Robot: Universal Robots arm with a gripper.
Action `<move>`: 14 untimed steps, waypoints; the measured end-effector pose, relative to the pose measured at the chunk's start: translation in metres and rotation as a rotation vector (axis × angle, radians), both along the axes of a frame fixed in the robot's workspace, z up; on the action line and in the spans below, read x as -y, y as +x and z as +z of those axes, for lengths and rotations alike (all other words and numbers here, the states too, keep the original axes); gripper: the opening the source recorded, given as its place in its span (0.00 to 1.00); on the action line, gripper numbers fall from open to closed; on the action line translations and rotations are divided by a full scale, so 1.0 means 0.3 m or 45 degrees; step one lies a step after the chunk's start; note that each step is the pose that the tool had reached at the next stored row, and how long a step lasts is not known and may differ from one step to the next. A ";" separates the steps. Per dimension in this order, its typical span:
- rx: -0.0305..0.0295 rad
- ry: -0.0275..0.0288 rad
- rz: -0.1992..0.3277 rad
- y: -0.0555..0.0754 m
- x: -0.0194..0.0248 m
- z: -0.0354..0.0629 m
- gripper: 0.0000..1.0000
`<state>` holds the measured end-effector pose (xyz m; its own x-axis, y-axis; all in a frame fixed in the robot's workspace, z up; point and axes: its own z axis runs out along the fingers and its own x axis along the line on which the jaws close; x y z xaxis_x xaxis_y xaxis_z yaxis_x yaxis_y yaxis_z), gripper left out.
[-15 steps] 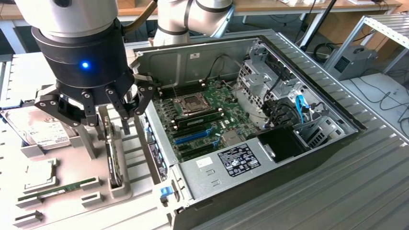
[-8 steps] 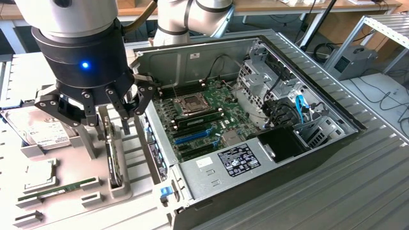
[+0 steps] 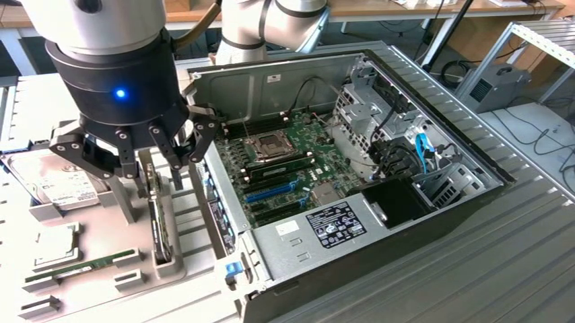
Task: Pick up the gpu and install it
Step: 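Pick up the gpu and move the gpu toward the slot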
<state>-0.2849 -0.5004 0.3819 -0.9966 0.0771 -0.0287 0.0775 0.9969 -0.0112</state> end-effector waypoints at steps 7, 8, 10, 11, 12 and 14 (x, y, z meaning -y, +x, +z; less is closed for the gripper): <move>-0.0001 -0.0001 0.000 0.000 0.000 -0.005 0.42; -0.0001 -0.0001 0.000 0.000 0.000 -0.006 0.42; 0.0000 0.0000 0.000 0.000 0.000 -0.007 0.42; 0.0000 0.0000 0.000 0.000 0.000 -0.007 0.42; -0.0001 -0.0001 0.000 0.000 0.000 -0.008 0.42; -0.0001 -0.0001 0.000 0.000 0.000 -0.008 0.42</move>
<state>-0.2849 -0.5004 0.3794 -0.9966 0.0771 -0.0286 0.0775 0.9969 -0.0113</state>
